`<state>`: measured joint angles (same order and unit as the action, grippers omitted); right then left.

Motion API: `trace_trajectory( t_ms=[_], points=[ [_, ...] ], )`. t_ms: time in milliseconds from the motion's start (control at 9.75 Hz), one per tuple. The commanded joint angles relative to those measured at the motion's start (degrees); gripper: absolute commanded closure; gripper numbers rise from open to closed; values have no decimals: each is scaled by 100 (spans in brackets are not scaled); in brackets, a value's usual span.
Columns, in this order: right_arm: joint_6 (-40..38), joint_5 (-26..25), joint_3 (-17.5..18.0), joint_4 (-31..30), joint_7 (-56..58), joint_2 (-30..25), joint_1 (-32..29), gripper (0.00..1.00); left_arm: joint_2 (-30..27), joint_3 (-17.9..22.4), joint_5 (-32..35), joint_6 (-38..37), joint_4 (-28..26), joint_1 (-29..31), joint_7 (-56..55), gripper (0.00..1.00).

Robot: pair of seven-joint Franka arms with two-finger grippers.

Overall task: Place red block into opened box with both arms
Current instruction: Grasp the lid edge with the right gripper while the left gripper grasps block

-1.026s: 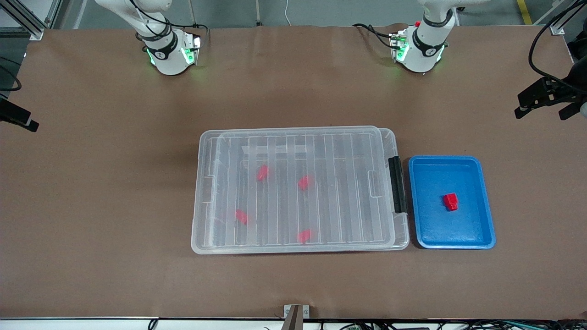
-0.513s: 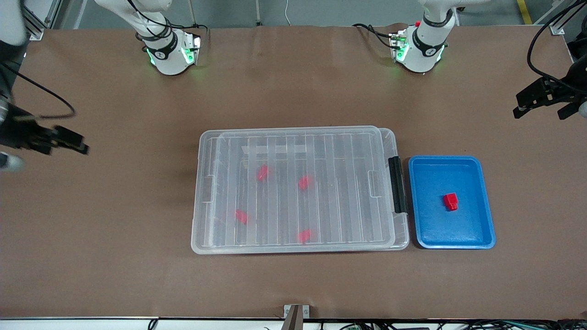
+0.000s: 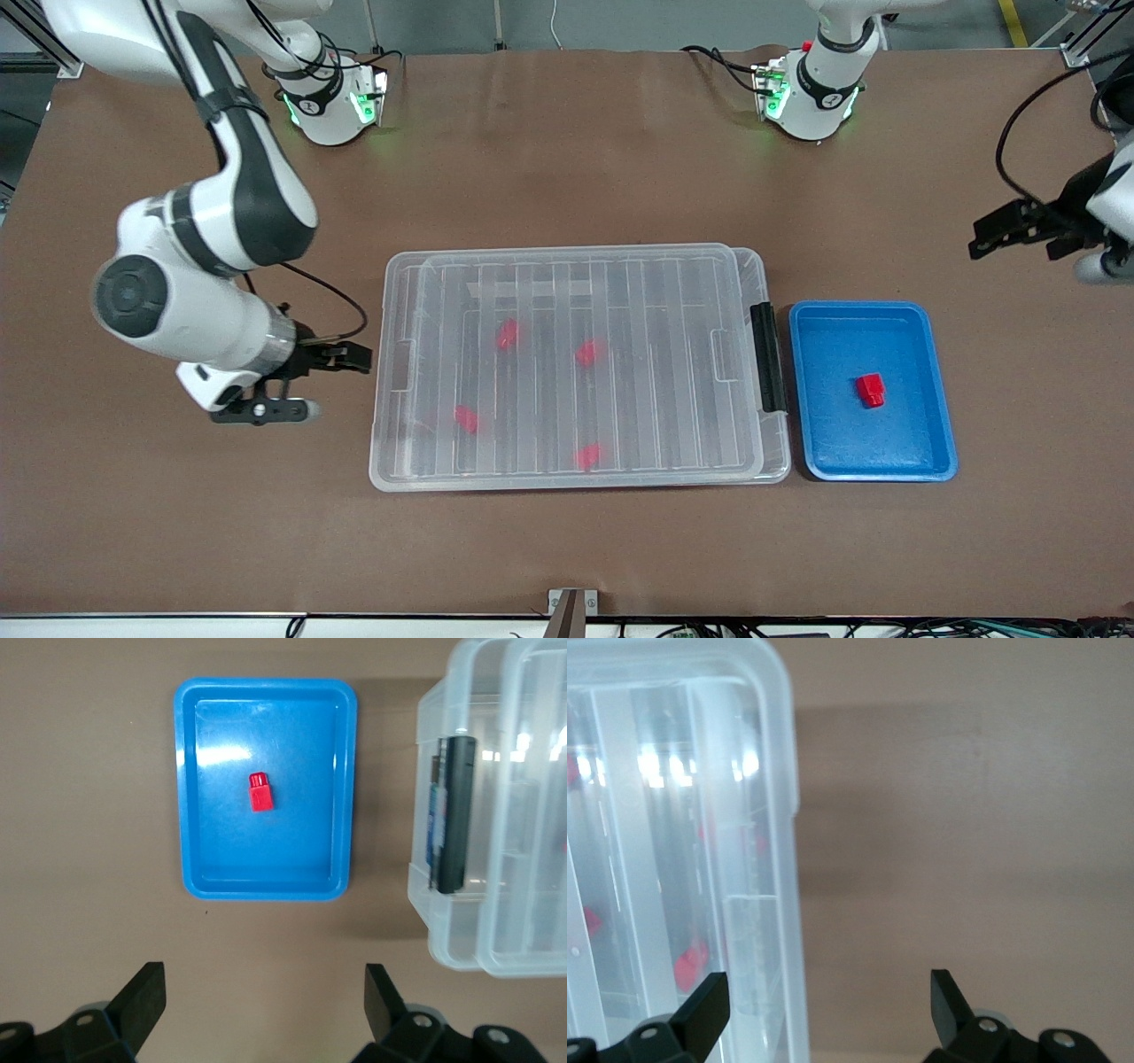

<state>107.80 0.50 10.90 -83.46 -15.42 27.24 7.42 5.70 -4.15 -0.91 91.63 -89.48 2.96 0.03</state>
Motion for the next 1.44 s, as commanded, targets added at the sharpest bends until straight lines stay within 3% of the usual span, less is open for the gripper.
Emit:
trace_trajectory(
  t_ms=[0,205,513,821,1026,1333],
  points=[
    [379,-304,43,-370,-111,26,101,0,465,28,100,947,-620,12,-3,1],
    [776,-384,254,-706,-111,35,110,0,729,46,100,2195,-1401,21,-108,1],
    [1067,-700,263,-988,-111,53,93,0,1274,169,100,4112,-2318,29,-135,1],
    [1023,-805,255,-1040,152,44,-118,0,1994,222,108,4984,-2540,-67,-784,1],
    [1023,-1095,254,-1250,345,9,-302,0,2284,231,108,5468,-2636,-76,-855,1],
    [1006,-1096,246,-1681,1162,-298,-715,0,2654,231,231,6022,-2575,-59,-873,3]
  ],
)
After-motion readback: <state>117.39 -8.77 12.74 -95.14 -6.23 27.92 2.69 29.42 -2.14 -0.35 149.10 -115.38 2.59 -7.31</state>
